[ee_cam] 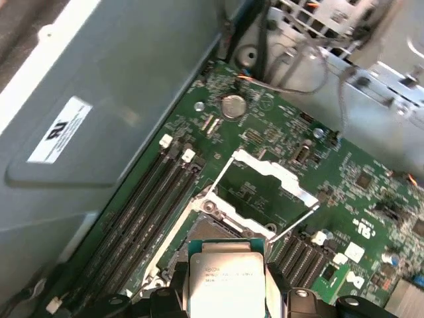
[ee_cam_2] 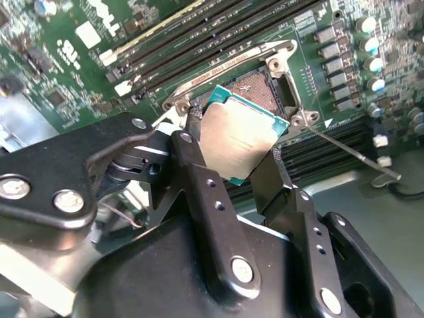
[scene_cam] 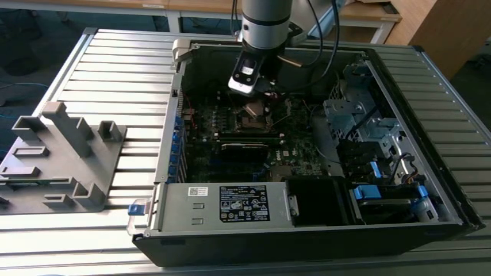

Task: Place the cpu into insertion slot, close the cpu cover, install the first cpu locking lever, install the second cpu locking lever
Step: 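Place the cpu into insertion slot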

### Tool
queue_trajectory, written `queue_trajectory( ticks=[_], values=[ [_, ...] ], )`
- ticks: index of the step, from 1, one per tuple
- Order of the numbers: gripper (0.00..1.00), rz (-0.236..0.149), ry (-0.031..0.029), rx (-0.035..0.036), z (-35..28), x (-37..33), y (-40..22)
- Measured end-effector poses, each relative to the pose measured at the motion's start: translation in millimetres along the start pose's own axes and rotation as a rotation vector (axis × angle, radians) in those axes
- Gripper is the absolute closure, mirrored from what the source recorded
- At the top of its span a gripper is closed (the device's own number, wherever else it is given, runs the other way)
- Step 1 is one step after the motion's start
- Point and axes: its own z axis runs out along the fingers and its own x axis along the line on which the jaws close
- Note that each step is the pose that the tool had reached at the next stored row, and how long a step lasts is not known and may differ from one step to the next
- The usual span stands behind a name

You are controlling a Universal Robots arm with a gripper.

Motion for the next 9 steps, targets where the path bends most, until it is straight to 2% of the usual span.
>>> queue_trajectory(
  ticks=[9],
  values=[
    [0.46,0.164,-0.0137,0.0012,0.4,0.0,0.0]
  ],
)
